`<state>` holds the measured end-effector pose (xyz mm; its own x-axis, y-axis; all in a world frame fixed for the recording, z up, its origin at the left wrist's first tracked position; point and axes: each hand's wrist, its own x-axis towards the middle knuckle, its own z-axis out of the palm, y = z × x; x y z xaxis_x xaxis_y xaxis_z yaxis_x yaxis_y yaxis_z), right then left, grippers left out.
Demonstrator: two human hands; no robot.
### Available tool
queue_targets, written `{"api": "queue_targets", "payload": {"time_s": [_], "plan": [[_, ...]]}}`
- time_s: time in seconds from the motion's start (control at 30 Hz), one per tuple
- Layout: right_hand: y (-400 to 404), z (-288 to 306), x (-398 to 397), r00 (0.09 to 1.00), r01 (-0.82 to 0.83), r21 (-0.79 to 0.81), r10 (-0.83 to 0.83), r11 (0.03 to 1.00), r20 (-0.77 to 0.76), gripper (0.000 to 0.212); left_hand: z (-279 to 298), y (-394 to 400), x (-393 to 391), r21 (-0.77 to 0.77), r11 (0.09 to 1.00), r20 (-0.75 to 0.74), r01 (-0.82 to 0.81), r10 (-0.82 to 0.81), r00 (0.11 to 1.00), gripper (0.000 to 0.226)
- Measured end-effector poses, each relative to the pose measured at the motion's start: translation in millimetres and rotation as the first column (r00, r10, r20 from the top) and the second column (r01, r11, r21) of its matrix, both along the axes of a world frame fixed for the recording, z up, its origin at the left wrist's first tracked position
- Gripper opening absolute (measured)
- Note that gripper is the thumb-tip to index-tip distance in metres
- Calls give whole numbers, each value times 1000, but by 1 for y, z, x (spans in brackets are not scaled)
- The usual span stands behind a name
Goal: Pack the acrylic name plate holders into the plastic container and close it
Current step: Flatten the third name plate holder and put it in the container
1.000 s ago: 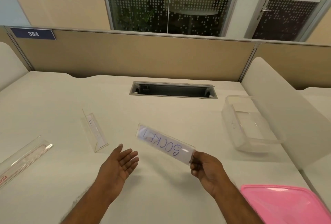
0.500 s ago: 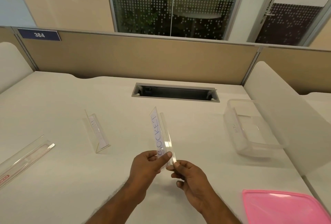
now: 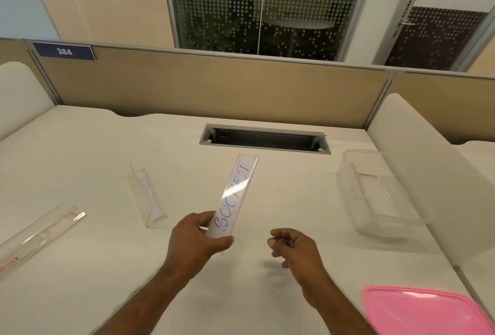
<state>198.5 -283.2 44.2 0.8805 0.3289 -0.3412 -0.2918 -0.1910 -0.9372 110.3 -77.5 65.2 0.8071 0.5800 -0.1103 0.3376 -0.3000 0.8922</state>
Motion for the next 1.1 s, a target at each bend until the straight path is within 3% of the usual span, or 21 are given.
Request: {"api": "queue_targets", "payload": {"time_s": [0.1,0.27,0.47,0.6,0.7,0.83,1.1], "plan": [[-3,11,11,989,17,17,-19,1000,144,22,3,11,-3,141,990,-26,31,-28,999,62],[-5,34,28,906,24,-47,-2,999,424,36,18,22,-5,324,937,-36,129,-124,992,63],[-12,52,43,728,-95,-227,224,969,648,66,32,29,-6,466,851,-78,241,-232,970,65],[-17,57,53,600,-198,-446,468,873,649,88,39,30,-5,525,798,-98,294,-287,953,69],[-18,58,55,556,-223,-527,551,820,623,91,45,29,-4,572,754,-107,324,-323,940,70],[-22,57,55,520,-202,-484,512,851,683,78,52,29,-3,601,722,-113,342,-347,931,71],[-26,59,49,537,-149,-410,422,900,730,67,64,27,0,692,665,-73,283,-325,943,69]]}}
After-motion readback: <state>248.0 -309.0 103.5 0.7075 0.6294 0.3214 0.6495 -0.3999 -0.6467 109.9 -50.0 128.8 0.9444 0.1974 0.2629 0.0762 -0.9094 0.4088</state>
